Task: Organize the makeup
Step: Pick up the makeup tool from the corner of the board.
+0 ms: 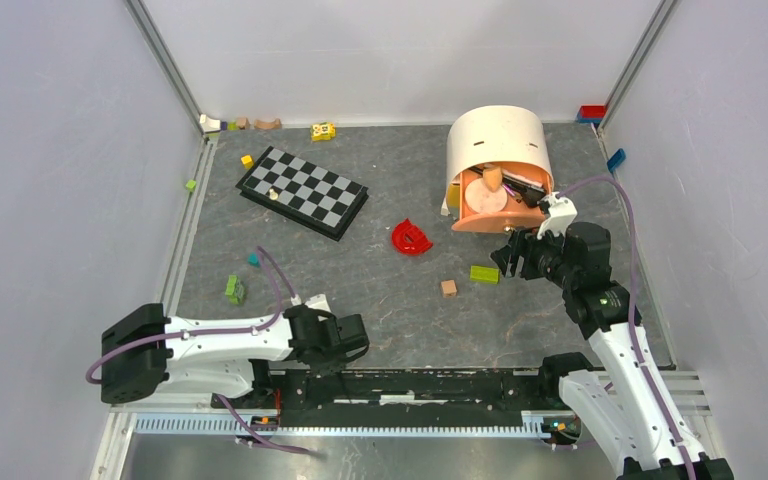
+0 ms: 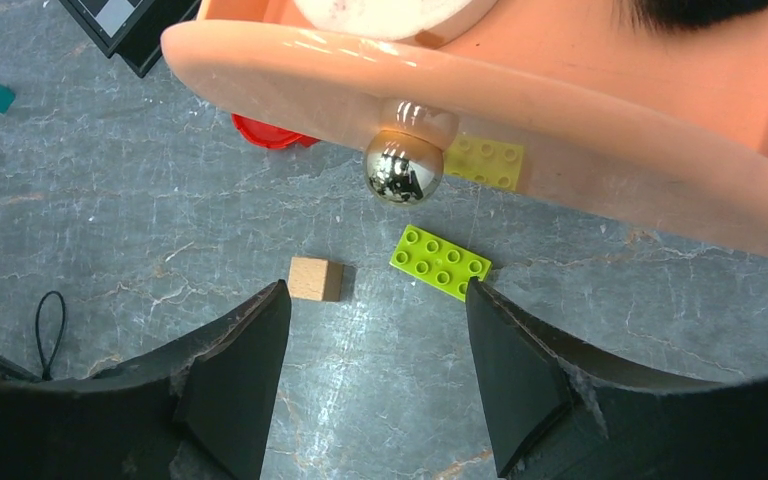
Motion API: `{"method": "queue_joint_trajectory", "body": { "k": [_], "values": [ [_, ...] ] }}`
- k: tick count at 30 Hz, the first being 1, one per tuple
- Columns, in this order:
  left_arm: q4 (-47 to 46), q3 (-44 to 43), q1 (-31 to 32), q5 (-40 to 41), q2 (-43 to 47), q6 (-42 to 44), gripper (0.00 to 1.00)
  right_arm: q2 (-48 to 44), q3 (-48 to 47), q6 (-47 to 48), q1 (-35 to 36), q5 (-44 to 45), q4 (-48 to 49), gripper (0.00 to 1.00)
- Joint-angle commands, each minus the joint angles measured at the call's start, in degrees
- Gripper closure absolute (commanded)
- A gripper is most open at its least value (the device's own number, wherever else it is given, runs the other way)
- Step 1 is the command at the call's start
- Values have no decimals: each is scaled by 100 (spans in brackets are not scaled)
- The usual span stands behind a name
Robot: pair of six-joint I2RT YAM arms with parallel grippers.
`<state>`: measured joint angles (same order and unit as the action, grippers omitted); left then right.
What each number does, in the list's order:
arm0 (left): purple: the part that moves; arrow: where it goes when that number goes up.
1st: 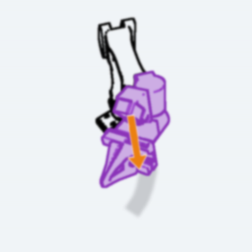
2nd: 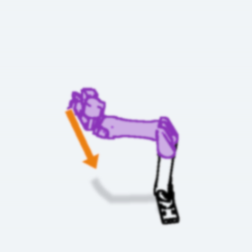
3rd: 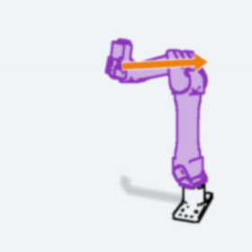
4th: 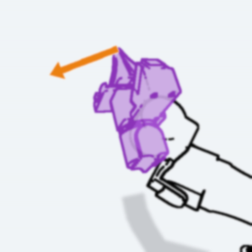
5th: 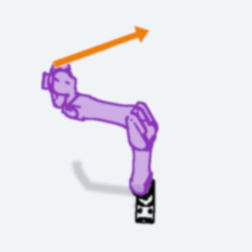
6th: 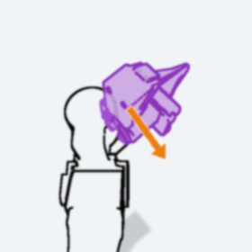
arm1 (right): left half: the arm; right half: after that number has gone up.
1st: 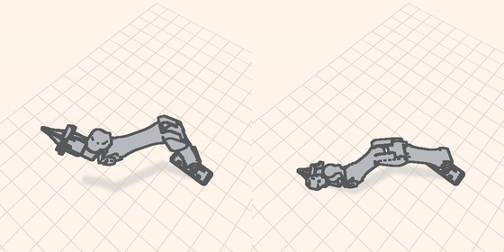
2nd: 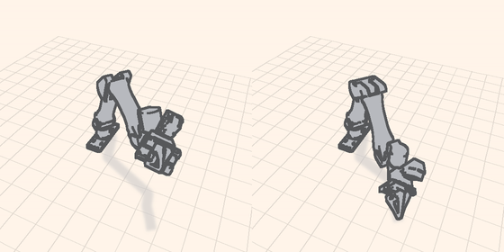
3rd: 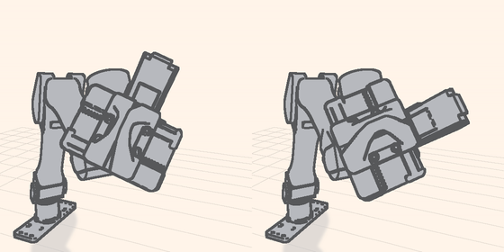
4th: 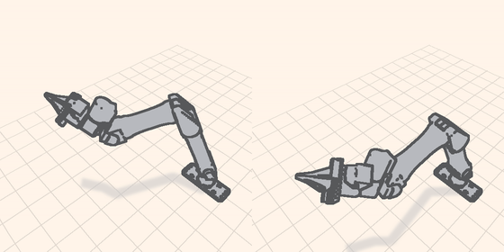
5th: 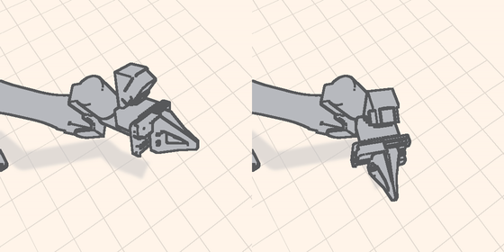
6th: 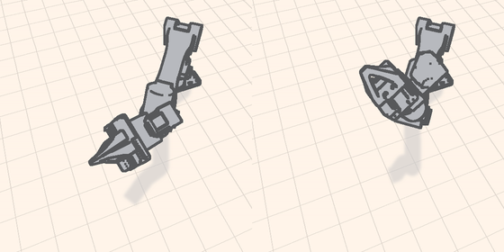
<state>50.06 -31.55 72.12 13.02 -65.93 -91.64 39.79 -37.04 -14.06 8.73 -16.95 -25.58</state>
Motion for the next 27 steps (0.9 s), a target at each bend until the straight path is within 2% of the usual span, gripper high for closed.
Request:
{"method": "queue_joint_trajectory", "body": {
  "k": [1, 7, 19, 22, 27],
  "values": [
    [-91, -26, 32, 331, -17, 73, 94, -84, -234, 86, 10, 4, -67, 29],
    [356, -713, 37, 784, -4, 435, 95, -116, -269, 105, 6, 44, -155, 28],
    [390, -1749, 30, 1247, -262, 1179, 96, -283, -322, 203, 5, 162, -353, 27],
    [390, -2155, 35, 1381, -445, 1457, 97, -336, -268, 244, 10, -246, -361, 27],
    [390, -2970, 13, 1514, -844, 1898, 96, -509, -15, 56, 6, -1531, 81, 26]
  ]
}}
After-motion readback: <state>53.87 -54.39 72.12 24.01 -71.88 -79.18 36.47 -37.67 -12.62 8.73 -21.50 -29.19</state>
